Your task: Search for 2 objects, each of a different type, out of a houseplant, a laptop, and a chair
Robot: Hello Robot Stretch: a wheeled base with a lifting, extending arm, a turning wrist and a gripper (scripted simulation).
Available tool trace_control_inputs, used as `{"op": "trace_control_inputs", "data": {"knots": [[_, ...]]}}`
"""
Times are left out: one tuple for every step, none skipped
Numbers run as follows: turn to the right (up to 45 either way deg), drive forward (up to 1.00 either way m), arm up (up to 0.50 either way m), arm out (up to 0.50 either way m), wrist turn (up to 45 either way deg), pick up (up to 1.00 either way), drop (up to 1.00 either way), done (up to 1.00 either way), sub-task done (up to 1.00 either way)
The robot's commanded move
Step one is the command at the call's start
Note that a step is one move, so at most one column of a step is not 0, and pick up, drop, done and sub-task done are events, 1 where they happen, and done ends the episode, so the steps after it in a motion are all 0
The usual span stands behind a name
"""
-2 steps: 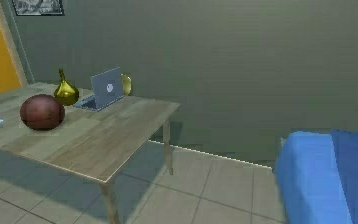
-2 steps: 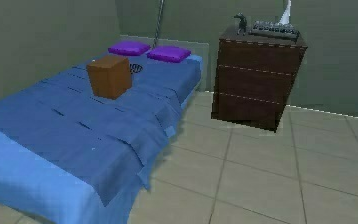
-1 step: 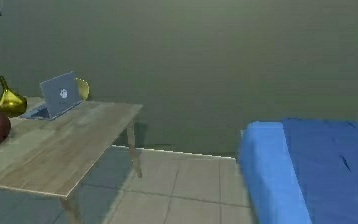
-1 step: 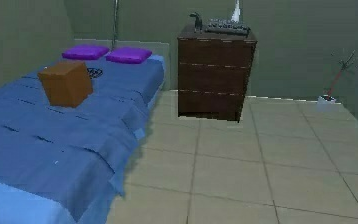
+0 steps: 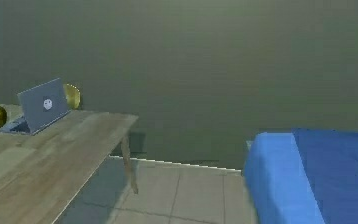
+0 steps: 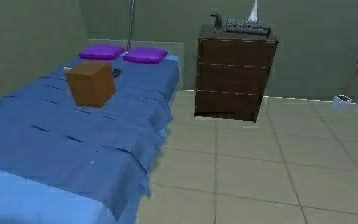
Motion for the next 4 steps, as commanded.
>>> {"op": "trace_control_inputs", "data": {"knots": [[-15.0, 0.0, 0.0, 0.0, 0.0, 0.0, 0.0, 0.0, 0.0], [0.0, 0.3, 0.0, 0.0, 0.0, 0.0, 0.0, 0.0, 0.0], [18.0, 0.0, 0.0, 0.0, 0.0, 0.0, 0.0, 0.0, 0.0], [0.0, 0.45, 0.0, 0.0, 0.0, 0.0, 0.0, 0.0, 0.0]]}}
